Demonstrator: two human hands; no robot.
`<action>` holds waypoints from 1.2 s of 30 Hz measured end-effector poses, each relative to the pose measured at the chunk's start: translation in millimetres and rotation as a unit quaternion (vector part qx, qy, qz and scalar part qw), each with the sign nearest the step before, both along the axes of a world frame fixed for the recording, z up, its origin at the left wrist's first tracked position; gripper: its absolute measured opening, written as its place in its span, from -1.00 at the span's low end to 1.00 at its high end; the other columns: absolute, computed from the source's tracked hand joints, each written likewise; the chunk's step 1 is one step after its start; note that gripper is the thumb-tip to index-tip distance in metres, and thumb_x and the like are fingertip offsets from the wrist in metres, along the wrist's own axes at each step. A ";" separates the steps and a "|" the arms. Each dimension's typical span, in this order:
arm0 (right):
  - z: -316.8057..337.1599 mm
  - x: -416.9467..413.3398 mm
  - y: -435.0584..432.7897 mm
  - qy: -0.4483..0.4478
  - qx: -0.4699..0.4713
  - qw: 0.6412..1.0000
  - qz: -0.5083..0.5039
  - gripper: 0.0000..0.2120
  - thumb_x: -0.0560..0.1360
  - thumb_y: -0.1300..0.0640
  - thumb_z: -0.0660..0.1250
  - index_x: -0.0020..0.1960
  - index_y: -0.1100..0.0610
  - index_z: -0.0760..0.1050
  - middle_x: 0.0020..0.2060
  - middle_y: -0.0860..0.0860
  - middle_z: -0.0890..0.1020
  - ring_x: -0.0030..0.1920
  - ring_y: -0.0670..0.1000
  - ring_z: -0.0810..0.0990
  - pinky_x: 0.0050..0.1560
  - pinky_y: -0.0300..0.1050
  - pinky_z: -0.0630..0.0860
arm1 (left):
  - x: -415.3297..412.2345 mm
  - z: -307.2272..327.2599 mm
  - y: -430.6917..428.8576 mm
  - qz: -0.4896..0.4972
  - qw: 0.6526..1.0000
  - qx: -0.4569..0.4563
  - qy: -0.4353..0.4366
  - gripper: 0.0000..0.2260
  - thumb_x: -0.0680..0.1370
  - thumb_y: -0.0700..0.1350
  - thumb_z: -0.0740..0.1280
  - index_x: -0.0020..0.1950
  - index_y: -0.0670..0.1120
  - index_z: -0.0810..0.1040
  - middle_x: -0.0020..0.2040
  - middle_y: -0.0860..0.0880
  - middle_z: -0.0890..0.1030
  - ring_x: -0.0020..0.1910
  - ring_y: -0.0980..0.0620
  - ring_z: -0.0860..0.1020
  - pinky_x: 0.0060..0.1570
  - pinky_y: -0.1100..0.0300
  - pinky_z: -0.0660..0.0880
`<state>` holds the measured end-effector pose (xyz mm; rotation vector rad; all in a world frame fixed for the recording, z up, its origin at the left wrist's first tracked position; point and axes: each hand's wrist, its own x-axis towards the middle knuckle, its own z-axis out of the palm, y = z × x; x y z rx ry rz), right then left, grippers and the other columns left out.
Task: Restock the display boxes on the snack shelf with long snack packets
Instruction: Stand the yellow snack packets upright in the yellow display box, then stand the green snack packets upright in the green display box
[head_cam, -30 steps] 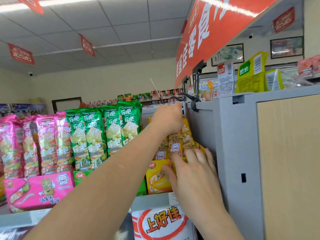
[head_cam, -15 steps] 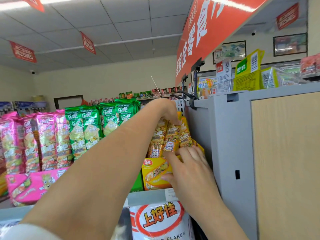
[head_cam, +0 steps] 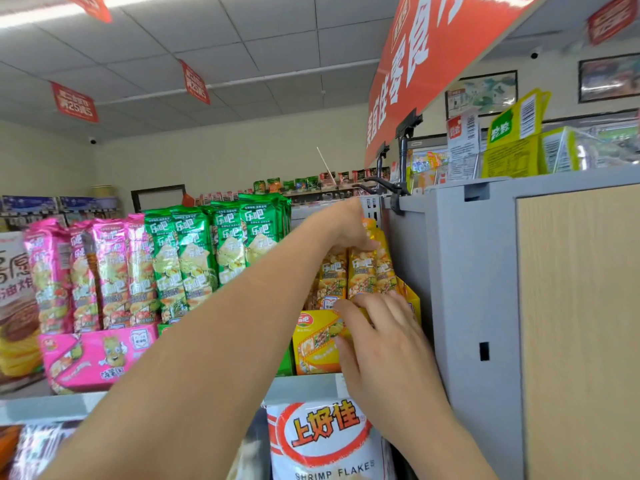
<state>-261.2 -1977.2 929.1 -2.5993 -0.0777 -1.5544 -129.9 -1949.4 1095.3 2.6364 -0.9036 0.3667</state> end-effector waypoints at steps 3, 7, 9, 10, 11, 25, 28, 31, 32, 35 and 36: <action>1.1 -1.3 0.7 0.011 0.005 1.000 0.006 -0.63 0.45 0.14 0.41 0.25 0.08 0.55 0.04 0.04 0.58 0.12 0.13 0.53 0.37 0.13 0.39 | 4.3 -13.3 2.0 0.026 0.997 0.055 -0.053 -0.39 0.48 0.13 0.45 0.37 -0.15 0.34 0.28 -0.13 0.49 0.20 -0.14 0.48 0.04 0.04 0.46; 5.1 -2.9 3.5 0.029 0.006 1.000 0.001 -0.63 0.45 0.14 0.39 0.26 0.08 0.55 0.08 0.06 0.58 0.18 0.13 0.52 0.35 0.15 0.40 | -1.0 -13.5 6.2 0.043 0.981 0.144 -0.120 -0.42 0.57 0.17 0.30 0.43 -0.18 0.31 0.33 -0.16 0.49 0.25 -0.18 0.49 0.13 -0.02 0.49; 5.7 -4.7 4.6 0.041 0.010 0.999 -0.007 -0.60 0.45 0.12 0.38 0.29 0.07 0.53 0.15 0.07 0.57 0.27 0.13 0.49 0.41 0.14 0.34 | -10.6 -14.3 8.5 0.047 0.971 0.177 -0.156 -0.56 0.64 0.00 0.22 0.43 -0.21 0.27 0.32 -0.19 0.50 0.23 -0.20 0.50 0.12 -0.05 0.49; 5.2 -5.7 4.9 0.046 0.012 0.999 -0.008 -0.59 0.46 0.11 0.38 0.31 0.07 0.52 0.19 0.07 0.56 0.31 0.12 0.46 0.44 0.13 0.30 | -18.0 -14.3 10.6 0.045 0.964 0.179 -0.190 -0.60 0.63 -0.12 0.21 0.42 -0.22 0.26 0.29 -0.20 0.51 0.20 -0.21 0.51 0.11 -0.06 0.51; 4.4 -6.7 4.7 0.048 0.015 0.999 -0.004 -0.58 0.47 0.12 0.37 0.32 0.07 0.51 0.23 0.06 0.55 0.34 0.11 0.44 0.45 0.13 0.28 | -26.8 -13.2 13.9 0.042 0.957 0.169 -0.234 -0.60 0.59 -0.22 0.22 0.42 -0.23 0.26 0.24 -0.20 0.53 0.18 -0.21 0.52 0.07 -0.06 0.52; 50.8 -10.6 36.4 -0.041 0.245 0.929 0.274 -0.79 0.51 0.11 0.34 0.12 -0.07 0.56 -0.14 -0.19 0.61 -0.07 -0.14 0.59 -0.06 -0.29 0.51 | -83.7 1.8 181.9 -0.039 0.907 0.008 -0.419 -0.65 0.60 -0.12 0.27 0.37 -0.13 0.49 0.24 -0.10 0.59 0.25 -0.16 0.47 0.23 -0.05 0.42; 72.8 5.5 47.6 0.073 0.210 0.955 0.197 -0.62 0.53 -0.10 0.33 0.31 -0.07 0.44 0.02 -0.18 0.58 0.00 -0.15 0.55 0.02 -0.11 0.52 | -62.3 -7.2 197.9 -0.018 0.925 0.076 -0.372 -0.47 0.60 0.07 0.25 0.51 -0.12 0.29 0.40 -0.09 0.47 0.38 -0.10 0.39 0.40 0.01 0.27; 82.6 21.2 62.7 0.186 0.148 0.965 0.108 -0.43 0.53 -0.27 0.24 0.40 0.02 0.30 0.14 -0.04 0.57 0.10 0.03 0.57 0.00 -0.02 0.52 | -48.6 -14.8 205.9 -0.019 0.931 0.069 -0.358 -0.39 0.55 0.14 0.33 0.51 -0.11 0.29 0.38 -0.09 0.49 0.35 -0.09 0.42 0.35 0.05 0.29; 82.4 25.8 69.2 0.189 0.130 0.970 0.077 -0.43 0.52 -0.28 0.24 0.37 0.06 0.31 0.10 0.00 0.57 0.05 0.08 0.58 -0.13 -0.03 0.51 | -45.8 -15.9 207.6 -0.020 0.932 0.060 -0.356 -0.37 0.53 0.14 0.37 0.50 -0.10 0.30 0.36 -0.09 0.50 0.34 -0.09 0.43 0.33 0.05 0.30; 78.8 33.5 85.6 0.137 0.099 0.986 -0.009 -0.48 0.51 -0.29 0.24 0.23 0.10 0.33 -0.01 0.02 0.54 -0.08 0.10 0.57 -0.44 -0.13 0.20 | -38.1 -16.1 212.8 -0.013 0.933 0.055 -0.355 -0.24 0.43 0.16 0.46 0.52 -0.10 0.26 0.37 -0.09 0.50 0.34 -0.10 0.42 0.31 0.04 0.33; 77.7 34.3 89.1 0.123 0.099 0.987 -0.021 -0.49 0.51 -0.29 0.24 0.22 0.10 0.33 -0.01 0.02 0.53 -0.09 0.10 0.57 -0.44 -0.11 0.17 | -35.3 -16.3 214.8 -0.008 0.934 0.057 -0.353 -0.18 0.40 0.18 0.48 0.54 -0.09 0.22 0.38 -0.08 0.48 0.34 -0.09 0.41 0.30 0.04 0.33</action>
